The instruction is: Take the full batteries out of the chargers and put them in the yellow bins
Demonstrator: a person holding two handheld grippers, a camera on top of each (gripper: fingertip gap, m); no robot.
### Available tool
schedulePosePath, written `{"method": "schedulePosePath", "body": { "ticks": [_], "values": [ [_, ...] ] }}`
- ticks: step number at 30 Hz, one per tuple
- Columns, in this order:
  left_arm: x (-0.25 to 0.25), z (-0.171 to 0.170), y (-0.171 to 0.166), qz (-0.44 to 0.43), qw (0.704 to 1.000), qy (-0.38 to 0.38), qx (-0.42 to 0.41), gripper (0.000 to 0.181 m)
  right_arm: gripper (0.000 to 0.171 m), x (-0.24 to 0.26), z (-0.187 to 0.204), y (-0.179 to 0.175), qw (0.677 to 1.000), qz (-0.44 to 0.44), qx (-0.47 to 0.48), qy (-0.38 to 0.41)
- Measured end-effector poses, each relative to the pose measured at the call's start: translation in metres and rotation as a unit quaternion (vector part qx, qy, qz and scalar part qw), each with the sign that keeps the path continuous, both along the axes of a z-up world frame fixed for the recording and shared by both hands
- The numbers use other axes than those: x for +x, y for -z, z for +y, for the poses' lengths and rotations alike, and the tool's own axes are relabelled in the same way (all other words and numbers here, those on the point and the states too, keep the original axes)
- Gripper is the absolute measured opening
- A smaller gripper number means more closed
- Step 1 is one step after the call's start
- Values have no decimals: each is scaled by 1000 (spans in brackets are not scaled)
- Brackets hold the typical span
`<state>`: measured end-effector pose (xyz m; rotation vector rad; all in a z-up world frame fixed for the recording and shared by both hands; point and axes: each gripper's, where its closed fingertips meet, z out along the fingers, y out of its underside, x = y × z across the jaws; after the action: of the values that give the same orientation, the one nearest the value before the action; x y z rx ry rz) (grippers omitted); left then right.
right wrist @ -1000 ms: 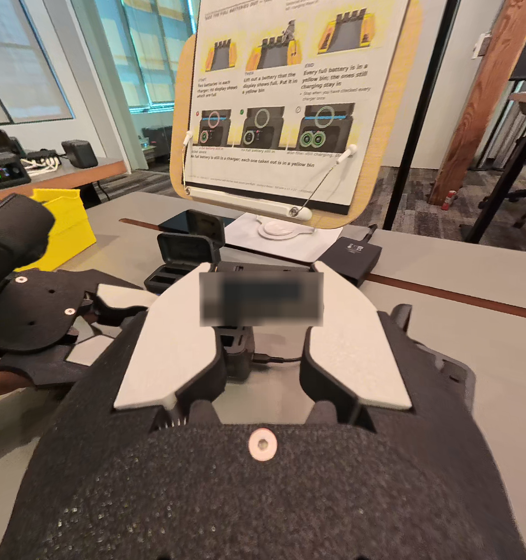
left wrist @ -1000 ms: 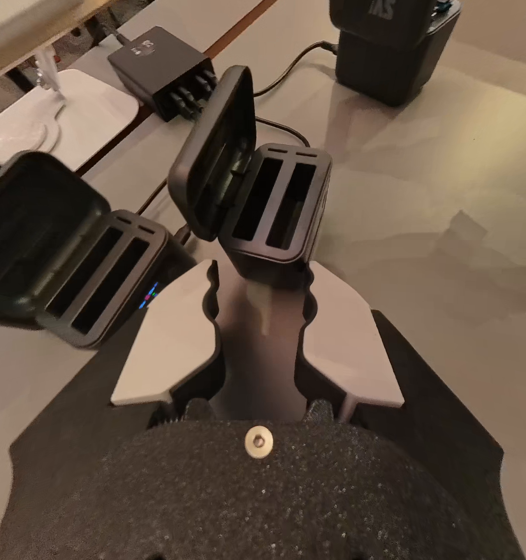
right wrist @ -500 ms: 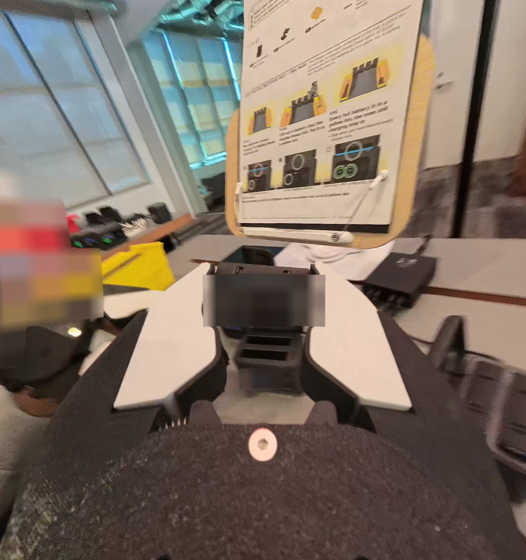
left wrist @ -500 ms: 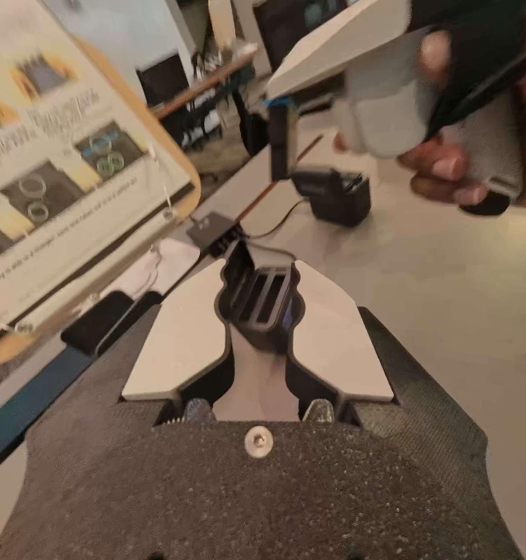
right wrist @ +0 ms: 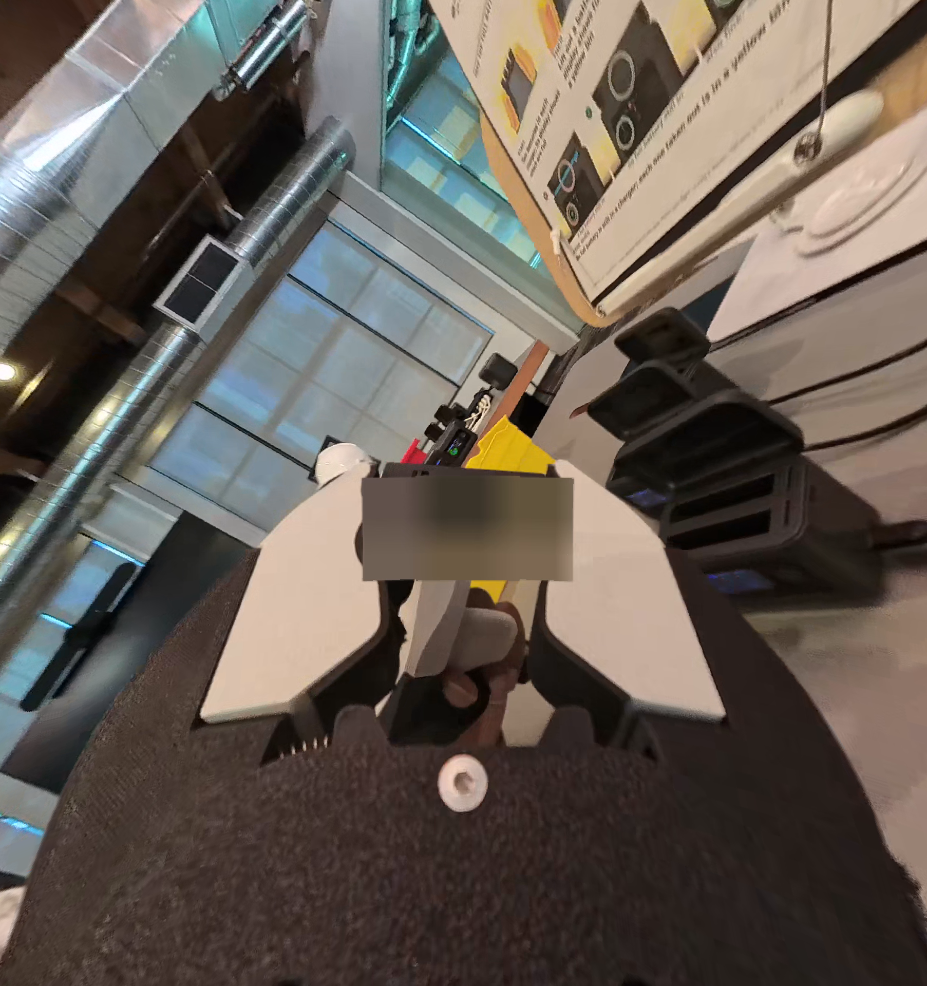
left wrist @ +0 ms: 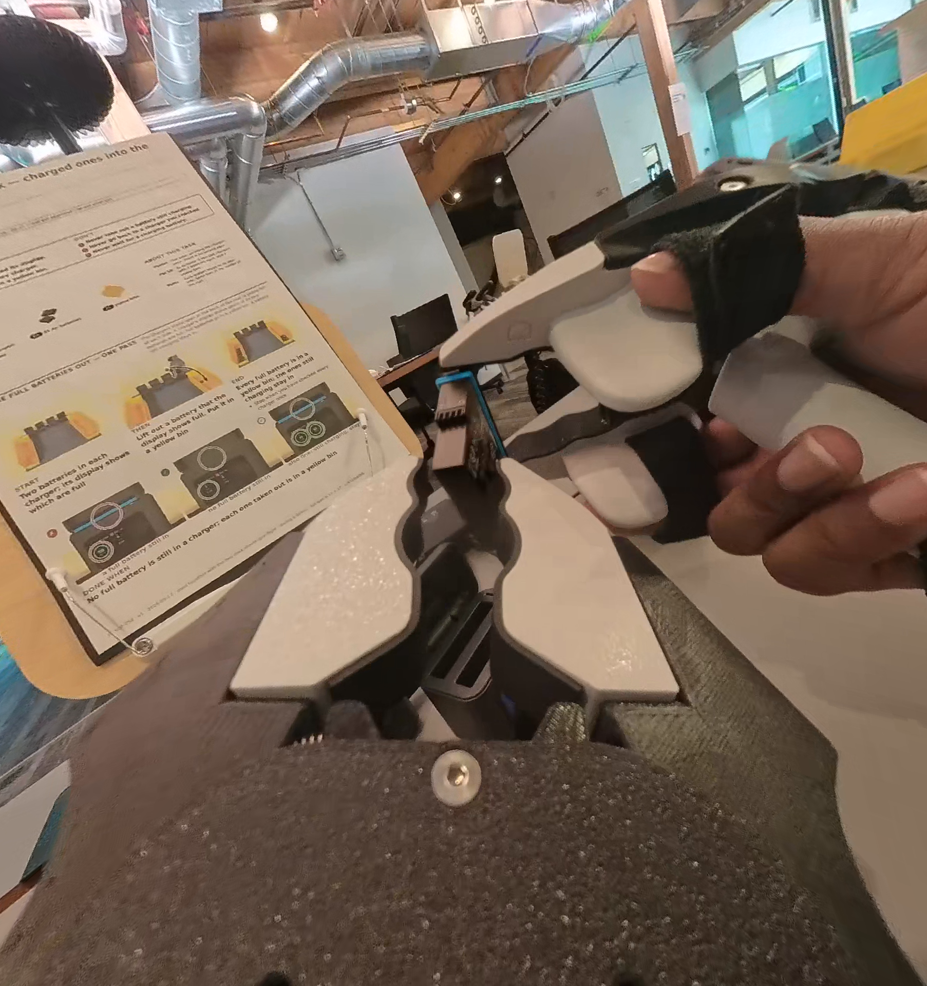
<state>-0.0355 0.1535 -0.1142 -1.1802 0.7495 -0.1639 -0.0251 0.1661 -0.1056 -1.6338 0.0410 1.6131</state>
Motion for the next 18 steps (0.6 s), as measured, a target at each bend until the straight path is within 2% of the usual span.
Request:
{"method": "schedulePosePath", "body": {
  "ticks": [5, 7, 11, 14, 18],
  "values": [
    [2, -1, 4, 0, 1000, 16, -13, 15, 58, -6, 2, 10, 998, 46, -39, -30],
    [1, -2, 1, -21, 998, 39, -32, 13, 58, -7, 2, 7, 998, 47, -23, -41],
    [-1, -10, -4, -101, 977, 154, -111, 11, 57, -8, -4, -10, 987, -32, 139, -68],
    [-3, -22, -12, -166, 940, 250, -162, 11, 58, -11, -27, -17, 948, -91, 273, -138],
    [0, -36, -15, -193, 903, 328, -198, 11, 56, -10, -42, -6, 912, -140, 340, -181]
  ]
}}
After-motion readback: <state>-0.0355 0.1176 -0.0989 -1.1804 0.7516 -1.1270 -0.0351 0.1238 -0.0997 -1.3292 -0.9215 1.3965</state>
